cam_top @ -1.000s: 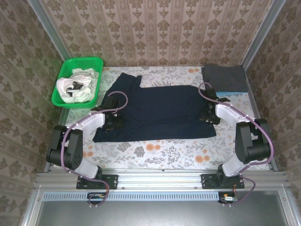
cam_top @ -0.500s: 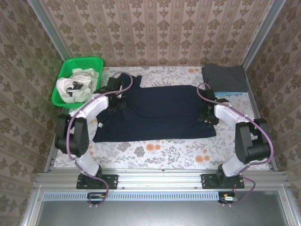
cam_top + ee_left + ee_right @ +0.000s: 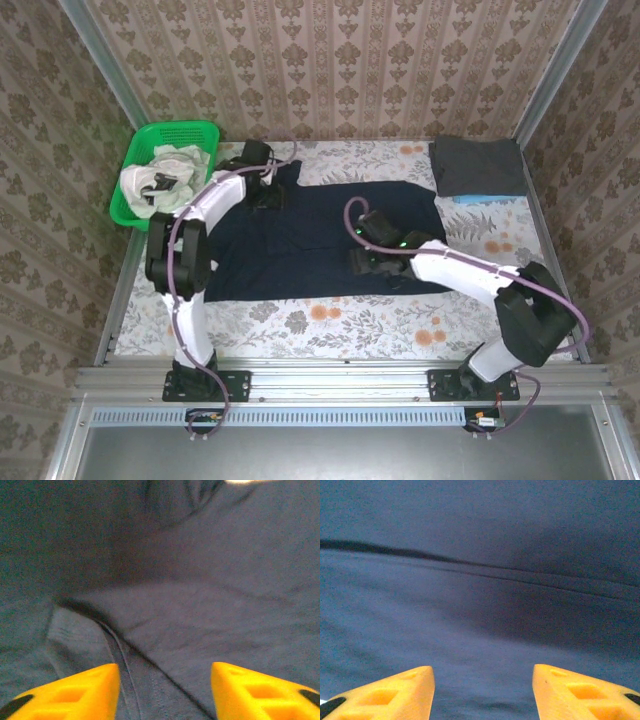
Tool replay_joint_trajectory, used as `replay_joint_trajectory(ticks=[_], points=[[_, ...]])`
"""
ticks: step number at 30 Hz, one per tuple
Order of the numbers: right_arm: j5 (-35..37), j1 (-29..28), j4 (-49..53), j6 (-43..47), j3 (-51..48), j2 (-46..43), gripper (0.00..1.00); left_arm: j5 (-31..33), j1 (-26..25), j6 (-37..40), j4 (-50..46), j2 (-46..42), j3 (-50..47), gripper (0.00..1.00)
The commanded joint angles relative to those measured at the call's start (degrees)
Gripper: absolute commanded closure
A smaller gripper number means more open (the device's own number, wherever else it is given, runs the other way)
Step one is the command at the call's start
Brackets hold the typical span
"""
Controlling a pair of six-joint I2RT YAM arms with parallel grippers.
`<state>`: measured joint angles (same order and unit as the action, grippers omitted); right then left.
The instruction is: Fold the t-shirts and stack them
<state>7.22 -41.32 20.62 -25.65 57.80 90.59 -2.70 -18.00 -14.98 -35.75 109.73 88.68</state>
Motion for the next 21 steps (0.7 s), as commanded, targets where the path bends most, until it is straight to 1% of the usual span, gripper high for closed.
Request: replay_joint_trajectory(ticks=[1, 3, 5, 7, 9, 11, 14, 15, 16, 17, 18, 21], points=[[2.0, -3.8, -5.6, 4.6, 6.6, 8.7, 0.35, -1.6, 5.2, -3.9, 1.4, -12.2, -11.3, 0.40], [4.8, -5.7, -4.6, 9.8, 12.1, 14.3, 0.28, -1.1, 8.2, -7.5, 4.9, -20.4, -23.0, 0.36], [7.2, -7.3, -3.1, 15.3, 18.6, 20.2, 0.23, -2.0, 10.9, -10.9, 8.8, -28.3, -34.6, 0.35], [8.6, -8.4, -1.7, 19.8, 24.5, 25.2, 0.20, -2.9, 12.9, -13.4, 10.6, -33.2, -43.0, 0.35], [10.7, -9.2, -0.3, 23.2, 29.9, 29.4, 0.18, -3.8, 14.3, -15.3, 11.7, -36.2, -48.6, 0.35], [9.4, -9.5, -0.2, 25.9, 33.7, 32.7, 0.15, -3.2, 15.5, -16.5, 12.3, -37.6, -52.1, 0.35], [7.1, -9.9, 0.3, 28.1, 37.3, 36.1, 0.15, -4.2, 17.5, -16.4, 12.1, -35.5, -53.4, 0.38], [7.0, -9.9, 0.3, 28.8, 38.1, 36.9, 0.16, -4.2, 18.0, -16.2, 11.9, -34.6, -53.3, 0.41], [6.8, -9.9, 0.3, 29.6, 38.7, 37.7, 0.17, -4.6, 19.0, -15.9, 11.6, -33.6, -53.2, 0.46], [7.0, -9.9, 0.1, 30.1, 39.3, 38.5, 0.19, -5.2, 19.8, -15.7, 11.6, -33.0, -53.2, 0.55], [6.6, -9.9, 0.1, 30.7, 39.7, 39.0, 0.20, -5.8, 20.4, -15.4, 12.1, -32.9, -53.6, 0.60], [6.3, -9.8, 0.4, 32.0, 41.3, 40.5, 0.29, -6.3, 21.8, -14.8, 12.5, -34.1, -54.3, 0.73]])
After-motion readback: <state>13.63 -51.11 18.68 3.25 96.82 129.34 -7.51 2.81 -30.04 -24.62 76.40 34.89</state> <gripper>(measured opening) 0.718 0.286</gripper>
